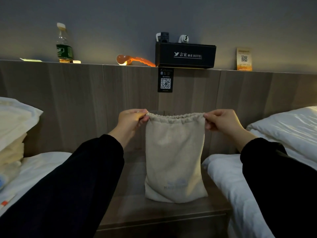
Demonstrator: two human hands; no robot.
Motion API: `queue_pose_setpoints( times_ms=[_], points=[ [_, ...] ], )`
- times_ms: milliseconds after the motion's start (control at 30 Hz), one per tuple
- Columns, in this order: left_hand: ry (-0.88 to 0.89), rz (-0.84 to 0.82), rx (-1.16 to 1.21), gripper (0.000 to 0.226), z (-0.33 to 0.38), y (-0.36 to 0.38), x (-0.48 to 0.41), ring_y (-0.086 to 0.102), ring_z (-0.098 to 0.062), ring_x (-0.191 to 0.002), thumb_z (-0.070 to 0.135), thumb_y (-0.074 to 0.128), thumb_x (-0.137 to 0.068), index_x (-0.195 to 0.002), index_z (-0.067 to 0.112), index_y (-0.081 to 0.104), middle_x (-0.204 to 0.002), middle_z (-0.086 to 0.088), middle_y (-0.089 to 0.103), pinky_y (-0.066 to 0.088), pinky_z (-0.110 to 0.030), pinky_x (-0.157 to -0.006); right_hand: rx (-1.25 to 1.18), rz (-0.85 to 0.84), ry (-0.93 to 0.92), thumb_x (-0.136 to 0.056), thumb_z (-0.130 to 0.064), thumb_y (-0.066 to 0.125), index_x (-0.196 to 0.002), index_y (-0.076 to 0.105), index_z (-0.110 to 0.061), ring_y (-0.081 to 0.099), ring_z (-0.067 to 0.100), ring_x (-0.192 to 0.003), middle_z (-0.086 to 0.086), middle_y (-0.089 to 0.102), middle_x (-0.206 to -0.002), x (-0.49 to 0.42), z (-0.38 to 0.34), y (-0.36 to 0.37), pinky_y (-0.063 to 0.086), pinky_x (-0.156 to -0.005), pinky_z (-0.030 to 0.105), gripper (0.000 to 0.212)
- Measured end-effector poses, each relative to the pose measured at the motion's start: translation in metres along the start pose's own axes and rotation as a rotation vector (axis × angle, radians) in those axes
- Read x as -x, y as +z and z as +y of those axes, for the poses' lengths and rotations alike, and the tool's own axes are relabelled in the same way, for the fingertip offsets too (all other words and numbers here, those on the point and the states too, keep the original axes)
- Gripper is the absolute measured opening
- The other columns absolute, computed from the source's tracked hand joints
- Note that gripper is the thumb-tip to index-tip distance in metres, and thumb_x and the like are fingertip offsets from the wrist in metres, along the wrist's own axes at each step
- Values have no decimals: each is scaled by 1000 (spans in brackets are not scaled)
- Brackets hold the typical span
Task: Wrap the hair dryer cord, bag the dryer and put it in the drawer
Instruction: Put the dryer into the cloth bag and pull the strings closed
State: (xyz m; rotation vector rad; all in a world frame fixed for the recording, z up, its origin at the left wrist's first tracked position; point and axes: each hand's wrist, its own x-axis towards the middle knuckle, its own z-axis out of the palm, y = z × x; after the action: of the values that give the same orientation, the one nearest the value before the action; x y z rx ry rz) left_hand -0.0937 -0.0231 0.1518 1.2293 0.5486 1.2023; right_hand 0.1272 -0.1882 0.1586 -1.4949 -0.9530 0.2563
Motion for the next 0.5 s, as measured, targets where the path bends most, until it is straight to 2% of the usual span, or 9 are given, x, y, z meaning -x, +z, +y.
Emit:
queue_pose_setpoints(
  times_ms=[100,233,300,367,433,500],
  points=[
    [95,30,-158,16,2,-3,0,54,-2,-36,-2,60,-85,-71,4,62,-40,3,61,45,-11,-44,216,180,-128,-84,-15,63,-69,66,-9,56,3,-36,7,64,-58,0,-3,0,50,-41,17,17],
    [121,154,-173,19,8,-12,-2,51,-2,-33,-3,59,-84,-67,5,61,-38,3,57,41,-11,-40,117,327,-135,-88,-14,55,-65,60,-10,54,2,-35,7,60,-58,1,3,-2,48,-41,20,24],
    [69,226,-68,22,11,-17,-4,47,-2,-29,-6,56,-85,-64,2,59,-32,5,53,38,-10,-37,25,467,-83,-88,-16,53,-72,63,-9,57,6,-43,6,60,-60,3,8,-2,53,-52,29,20],
    [3,234,107,25,14,-16,-1,47,-3,-28,-10,52,-87,-64,-1,56,-31,4,52,37,-9,-35,-34,582,-34,-89,-19,51,-79,64,-12,63,18,-59,8,64,-67,7,12,0,58,-64,39,18],
    [-35,167,248,24,18,-10,9,52,-3,-32,-10,50,-88,-66,-1,56,-35,3,57,42,-9,-39,81,596,-3,-90,-22,49,-84,64,-11,63,26,-68,13,66,-78,12,10,1,55,-63,40,19],
    [-55,59,324,23,27,-2,19,58,-3,-38,-7,47,-90,-72,1,58,-41,2,61,46,-9,-44,357,514,-42,-89,-19,48,-87,63,-7,59,29,-76,14,63,-82,20,-1,2,46,-63,33,20]
  ],
)
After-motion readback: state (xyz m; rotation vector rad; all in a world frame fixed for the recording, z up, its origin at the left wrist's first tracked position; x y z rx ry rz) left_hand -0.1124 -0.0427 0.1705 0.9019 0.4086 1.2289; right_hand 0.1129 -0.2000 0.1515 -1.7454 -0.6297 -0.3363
